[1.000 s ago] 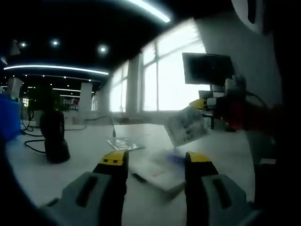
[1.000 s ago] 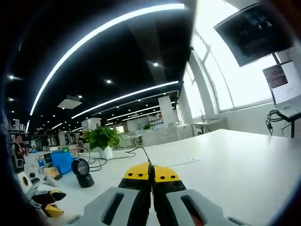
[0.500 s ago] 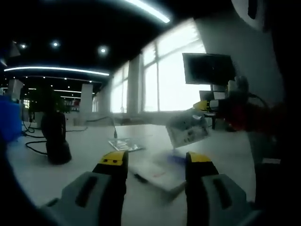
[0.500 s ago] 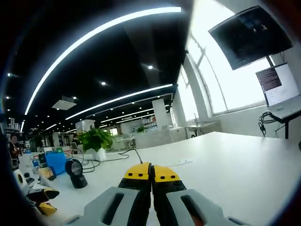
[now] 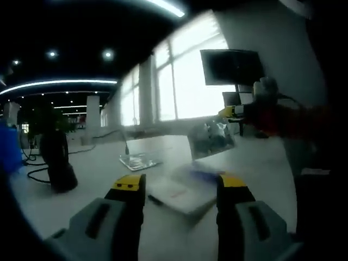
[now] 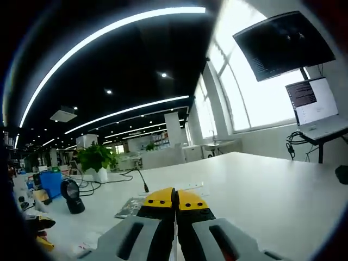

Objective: Clip sheet goods on table flip sheet goods clip sheet goods scan sheet goods put sheet goods back to table

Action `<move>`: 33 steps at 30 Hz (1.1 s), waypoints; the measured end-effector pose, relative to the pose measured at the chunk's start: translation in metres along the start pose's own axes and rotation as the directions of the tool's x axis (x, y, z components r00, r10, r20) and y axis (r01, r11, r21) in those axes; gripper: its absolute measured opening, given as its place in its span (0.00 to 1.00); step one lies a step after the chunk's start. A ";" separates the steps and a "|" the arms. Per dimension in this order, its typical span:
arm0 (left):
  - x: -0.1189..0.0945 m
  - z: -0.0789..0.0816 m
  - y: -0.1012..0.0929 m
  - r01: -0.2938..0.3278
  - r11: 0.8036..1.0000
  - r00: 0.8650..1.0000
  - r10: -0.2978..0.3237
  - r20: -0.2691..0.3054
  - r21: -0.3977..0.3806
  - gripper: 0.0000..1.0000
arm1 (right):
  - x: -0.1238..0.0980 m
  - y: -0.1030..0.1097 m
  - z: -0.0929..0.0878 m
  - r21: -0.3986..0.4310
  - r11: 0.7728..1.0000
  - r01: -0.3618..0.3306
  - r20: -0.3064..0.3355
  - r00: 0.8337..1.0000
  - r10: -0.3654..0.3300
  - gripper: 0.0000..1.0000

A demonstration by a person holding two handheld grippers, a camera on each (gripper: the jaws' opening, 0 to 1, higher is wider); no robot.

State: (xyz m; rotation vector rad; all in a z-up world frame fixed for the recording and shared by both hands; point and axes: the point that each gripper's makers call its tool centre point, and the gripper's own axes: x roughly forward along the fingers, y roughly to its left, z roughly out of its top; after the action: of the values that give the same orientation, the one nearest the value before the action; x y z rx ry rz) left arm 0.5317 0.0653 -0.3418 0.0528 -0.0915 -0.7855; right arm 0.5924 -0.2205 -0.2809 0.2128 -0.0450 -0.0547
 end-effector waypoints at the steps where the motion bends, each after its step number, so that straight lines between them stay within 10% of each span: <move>1: -0.001 0.000 0.001 -0.005 1.000 1.000 0.005 0.000 0.000 0.45 | -0.003 -0.002 -0.002 -0.015 1.000 0.002 0.009 1.000 -0.002 0.00; 24: -0.005 0.009 0.019 -0.051 0.995 0.997 0.056 0.055 -0.091 0.45 | -0.031 -0.062 -0.043 0.173 0.958 0.230 0.013 0.972 -0.236 0.00; 33: -0.005 0.008 0.019 -0.053 0.994 0.997 0.058 0.049 -0.091 0.44 | -0.045 -0.068 -0.075 0.423 0.855 0.300 -0.036 0.948 -0.315 0.00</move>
State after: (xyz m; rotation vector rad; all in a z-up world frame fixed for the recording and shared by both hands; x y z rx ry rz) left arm 0.5409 0.0826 -0.3328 -0.0546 -0.1060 -0.7349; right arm 0.5477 -0.2685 -0.3701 0.6570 -0.0569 -0.3732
